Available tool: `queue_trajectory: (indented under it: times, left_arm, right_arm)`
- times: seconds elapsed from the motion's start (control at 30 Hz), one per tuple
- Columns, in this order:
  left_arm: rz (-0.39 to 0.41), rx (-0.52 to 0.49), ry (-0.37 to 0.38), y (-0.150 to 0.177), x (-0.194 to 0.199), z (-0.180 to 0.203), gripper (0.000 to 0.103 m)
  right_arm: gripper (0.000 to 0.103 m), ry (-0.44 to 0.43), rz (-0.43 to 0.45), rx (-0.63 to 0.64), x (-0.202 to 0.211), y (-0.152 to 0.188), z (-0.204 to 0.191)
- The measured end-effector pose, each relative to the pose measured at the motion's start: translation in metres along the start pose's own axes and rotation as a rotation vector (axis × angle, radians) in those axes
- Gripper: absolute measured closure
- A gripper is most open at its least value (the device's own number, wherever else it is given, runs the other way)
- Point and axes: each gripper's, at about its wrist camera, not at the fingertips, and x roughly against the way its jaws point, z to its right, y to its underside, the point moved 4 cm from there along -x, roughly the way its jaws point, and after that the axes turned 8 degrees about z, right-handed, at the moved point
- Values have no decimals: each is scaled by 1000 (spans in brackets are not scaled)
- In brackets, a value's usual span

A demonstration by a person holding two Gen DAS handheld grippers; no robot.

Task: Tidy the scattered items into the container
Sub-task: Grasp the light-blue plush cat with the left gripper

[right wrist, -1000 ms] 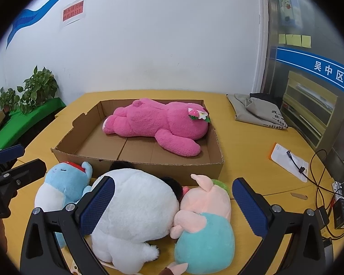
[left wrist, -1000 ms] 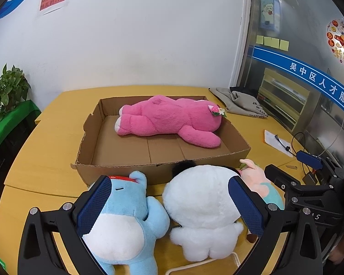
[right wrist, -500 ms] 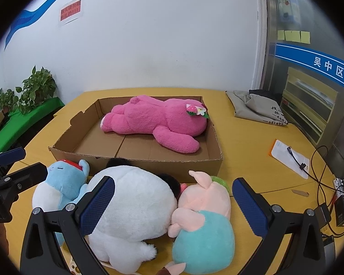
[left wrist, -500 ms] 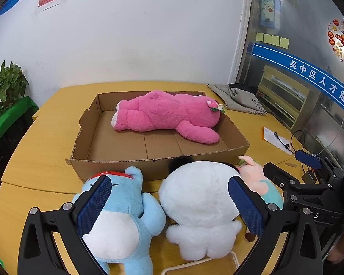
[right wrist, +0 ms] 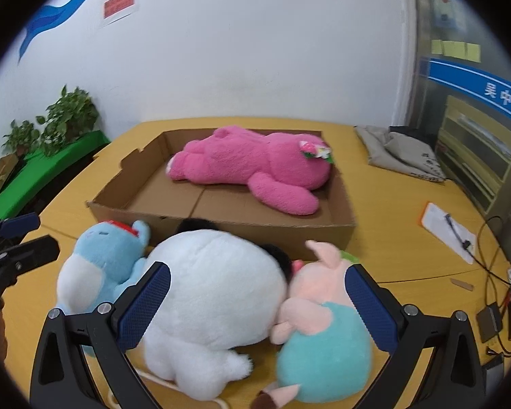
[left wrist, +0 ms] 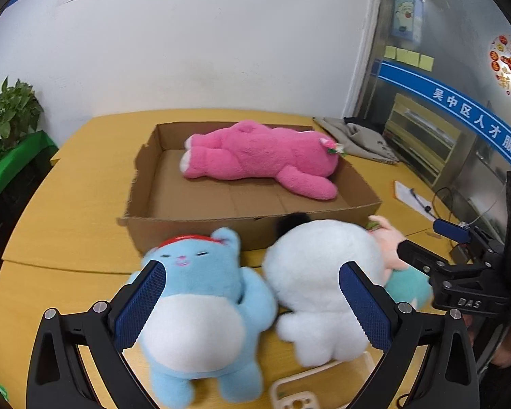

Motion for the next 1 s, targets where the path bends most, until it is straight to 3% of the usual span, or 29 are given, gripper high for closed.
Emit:
queue_trajectory:
  times: [0.17, 0.43, 0.5, 0.6, 0.7, 0.73, 0.83, 0.9, 0.93, 1.0]
  left_arm:
    - [-36, 96, -1, 8, -3, -44, 0]
    - [-134, 68, -10, 20, -43, -87, 0]
    - [-159, 81, -23, 26, -51, -100, 0]
    - [-177, 165, 1, 39, -55, -126, 0]
    - [-203, 193, -62, 55, -58, -156, 15]
    - [-221, 234, -50, 62, -60, -166, 22]
    - [-275, 338, 36, 80, -72, -180, 24]
    - [-295, 332, 66, 86, -78, -178, 24]
    - [-298, 323, 79, 88, -81, -175, 29]
    - [-300, 312, 121, 89, -85, -168, 62]
  right_arm:
    - [1, -157, -51, 25, -9, 15, -47]
    - [1, -422, -183, -2, -34, 59, -132]
    - [1, -438, -213, -41, -43, 67, -141]
    - [1, -392, -236, -106, -56, 72, -138]
    - [2, -389, -273, -224, -71, 75, -126]
    - [3, -394, -272, -250, -74, 75, -123]
    - [6, -383, -256, -295, -78, 72, -118]
    - [6, -373, -255, -322, -80, 71, -117]
    - [6, -367, -257, -325, -81, 70, -117]
    - [6, -356, -264, -311, -82, 72, -119]
